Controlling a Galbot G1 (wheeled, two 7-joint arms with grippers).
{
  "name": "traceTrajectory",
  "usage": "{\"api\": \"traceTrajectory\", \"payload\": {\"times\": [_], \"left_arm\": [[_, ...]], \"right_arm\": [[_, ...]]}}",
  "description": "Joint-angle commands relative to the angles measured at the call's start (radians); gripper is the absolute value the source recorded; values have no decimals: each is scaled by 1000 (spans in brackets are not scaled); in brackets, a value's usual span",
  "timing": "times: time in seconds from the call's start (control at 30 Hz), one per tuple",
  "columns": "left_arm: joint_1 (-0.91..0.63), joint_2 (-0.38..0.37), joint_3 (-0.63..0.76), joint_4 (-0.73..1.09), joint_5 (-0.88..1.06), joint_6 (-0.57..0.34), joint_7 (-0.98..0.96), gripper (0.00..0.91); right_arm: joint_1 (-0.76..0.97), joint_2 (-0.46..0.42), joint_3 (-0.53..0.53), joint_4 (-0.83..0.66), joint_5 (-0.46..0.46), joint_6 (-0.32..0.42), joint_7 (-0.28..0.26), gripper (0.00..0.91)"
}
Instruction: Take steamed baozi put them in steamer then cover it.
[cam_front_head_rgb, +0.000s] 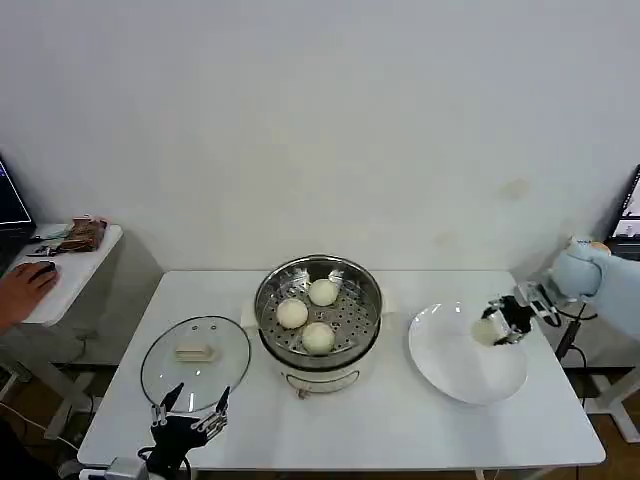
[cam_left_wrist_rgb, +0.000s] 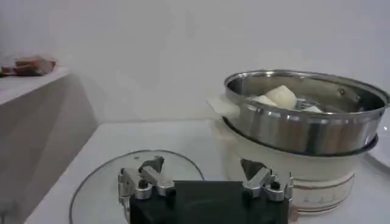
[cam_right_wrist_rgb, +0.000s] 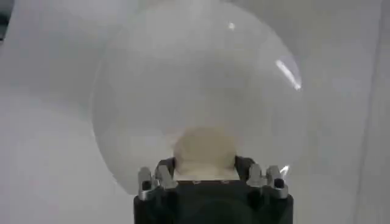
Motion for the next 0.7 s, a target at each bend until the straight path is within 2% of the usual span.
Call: {"api": "traceTrajectory", "payload": {"times": [0.03,0.13,0.33,0.57,0.7], "left_arm": [[6,-1,2,-4,2,0,-2,907],[10,0,2,-9,2,0,-2,907],[7,1,-1,-12,4,-2,-3,907],[1,1,6,-10,6,-2,-4,907],[-4,3,8,-10,5,-3,-6,907]], "right_arm": [[259,38,-211,172,226,-86,38,675],[329,92,-269,200,301,-135,55,685],[452,207,-342,209,400,-187,58,685],[506,275,-369,229,485,-228,73,685],[504,311,-366,258,549,-266,104,685]]}}
